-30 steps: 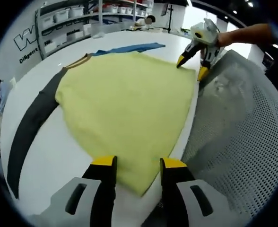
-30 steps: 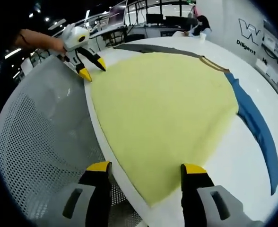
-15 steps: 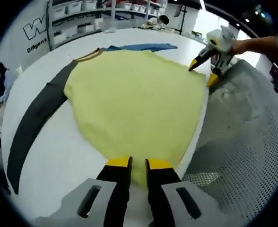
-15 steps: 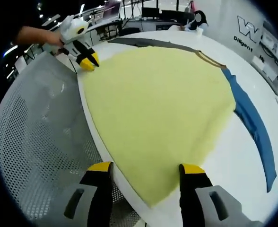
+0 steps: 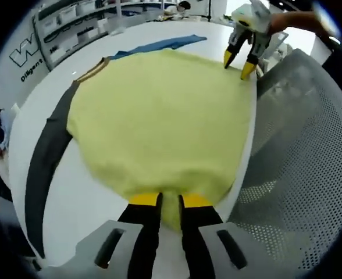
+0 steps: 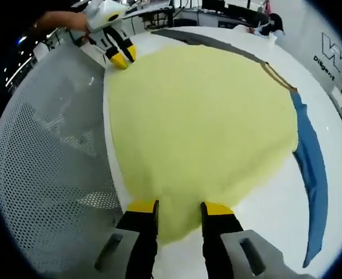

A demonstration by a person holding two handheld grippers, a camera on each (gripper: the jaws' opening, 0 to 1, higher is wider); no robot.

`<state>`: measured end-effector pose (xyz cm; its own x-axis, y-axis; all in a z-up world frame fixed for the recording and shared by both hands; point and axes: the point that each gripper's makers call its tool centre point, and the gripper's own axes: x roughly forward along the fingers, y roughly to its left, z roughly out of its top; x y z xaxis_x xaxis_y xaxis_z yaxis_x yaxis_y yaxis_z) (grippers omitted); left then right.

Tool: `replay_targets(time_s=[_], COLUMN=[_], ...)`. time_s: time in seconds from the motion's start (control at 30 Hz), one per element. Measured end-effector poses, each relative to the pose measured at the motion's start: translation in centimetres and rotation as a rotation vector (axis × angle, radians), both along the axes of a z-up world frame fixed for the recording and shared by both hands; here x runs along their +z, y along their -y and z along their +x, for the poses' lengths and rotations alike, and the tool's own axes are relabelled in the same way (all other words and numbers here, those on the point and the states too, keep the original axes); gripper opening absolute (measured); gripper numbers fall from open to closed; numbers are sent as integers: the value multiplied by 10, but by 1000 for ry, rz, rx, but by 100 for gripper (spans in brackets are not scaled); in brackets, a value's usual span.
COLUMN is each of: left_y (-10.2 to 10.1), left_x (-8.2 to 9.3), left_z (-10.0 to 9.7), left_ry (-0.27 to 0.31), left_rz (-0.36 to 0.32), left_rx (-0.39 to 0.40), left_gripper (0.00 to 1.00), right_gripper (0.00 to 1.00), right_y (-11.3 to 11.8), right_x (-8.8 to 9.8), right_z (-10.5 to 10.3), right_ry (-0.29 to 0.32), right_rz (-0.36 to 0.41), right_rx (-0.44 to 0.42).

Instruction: Fold the garment on the visible template until the final outline fits inside the template.

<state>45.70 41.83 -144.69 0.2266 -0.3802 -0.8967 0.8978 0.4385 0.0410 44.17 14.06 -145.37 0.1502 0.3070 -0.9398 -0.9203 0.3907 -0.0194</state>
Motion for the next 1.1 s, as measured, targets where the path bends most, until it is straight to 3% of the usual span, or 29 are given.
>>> replay_targets(time_s=[0.13,0.2,0.3,0.4,0.57,0.73,0.8,0.87,0.97,1.0,1.03,1.1], left_y=[6,5,4,4,-9,-14,-15,-10,-5,-6,-14,-19], left_x=[0,-1,-2,-2,-3,-2,0,6,30,32,39,45], left_z=[0,1,0,-3,-6,-7,4,8,27,30,42,51], left_ry=[-9,-14,-16,-1,-44,-39,3,34,154,166,191,196], left_rz=[26,38,55,74,79,64,33,-17,-105,-110,-126,-160], left_rx=[34,59,98,53,107,36,70,49,7,13,78,133], left_gripper=[6,5,5,4,4,9,14,16,26,29,32,39], right_gripper=[9,5,5,5,5,4,4,3,3,2,2,1], right_y=[2,3,2,1,2,2,3,3,3,3,2,1], right_x=[0,0,-1,-2,-3,-3,-3,-3,-3,-3,-4,-3], right_z=[3,5,3,3,2,1,2,1,1,1,1,-1], right_ry=[-19,13,3,-4,-12,-10,-22,-23,-37,-38,-35,-30], right_rz=[10,-15,-20,-52,-103,-142,-154,-166,-186,-189,-200,-221], right_rx=[-33,40,40,45,19,11,-12,-8,-52,-59,-57,-40])
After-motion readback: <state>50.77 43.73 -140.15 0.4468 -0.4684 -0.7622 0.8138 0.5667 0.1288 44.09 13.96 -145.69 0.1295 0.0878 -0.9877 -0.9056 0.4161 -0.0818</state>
